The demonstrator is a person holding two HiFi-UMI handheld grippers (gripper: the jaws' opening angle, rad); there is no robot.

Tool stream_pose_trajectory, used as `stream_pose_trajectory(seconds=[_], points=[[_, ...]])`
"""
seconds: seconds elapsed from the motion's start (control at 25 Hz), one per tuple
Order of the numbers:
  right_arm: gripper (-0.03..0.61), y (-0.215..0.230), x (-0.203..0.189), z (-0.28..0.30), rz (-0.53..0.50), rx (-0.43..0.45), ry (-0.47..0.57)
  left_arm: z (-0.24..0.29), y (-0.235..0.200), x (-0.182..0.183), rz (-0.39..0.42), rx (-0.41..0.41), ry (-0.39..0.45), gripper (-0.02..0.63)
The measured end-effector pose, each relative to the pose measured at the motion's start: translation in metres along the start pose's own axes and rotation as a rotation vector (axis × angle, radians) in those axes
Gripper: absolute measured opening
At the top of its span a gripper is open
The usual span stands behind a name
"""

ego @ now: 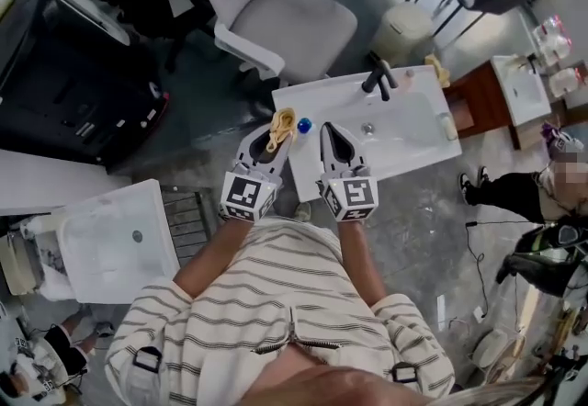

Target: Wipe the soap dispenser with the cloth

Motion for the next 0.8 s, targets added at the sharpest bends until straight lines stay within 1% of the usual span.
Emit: stream_pose_trajectory(seconds=[0.28, 0.6, 0.8], points=[[-0.012, -0.007, 0.014, -0.009, 0.011, 0.006, 0.022, -0.001, 0.004, 0.006, 0.020, 0.006, 0.015, 0.087], [-0.012, 0.001, 0.024, -0.018, 0.012, -0.031, 0.059, 0.001, 0.007, 0.015, 0.038, 0.011, 0.043, 0.087], [-0.012, 0.002, 0.026, -0.024, 0.015, -0.045, 0.071, 0.000, 0.009, 0.014, 0.040, 0.007, 0.043, 0.087]])
Point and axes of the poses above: the fingertips, and each gripper's own axes: z forward along the fingers, y to its right, x out of its top, the point moved 3 cm from there along -z, backward along the fingers, and after that the axes turned 1 degree about x, right-handed, at the moved point
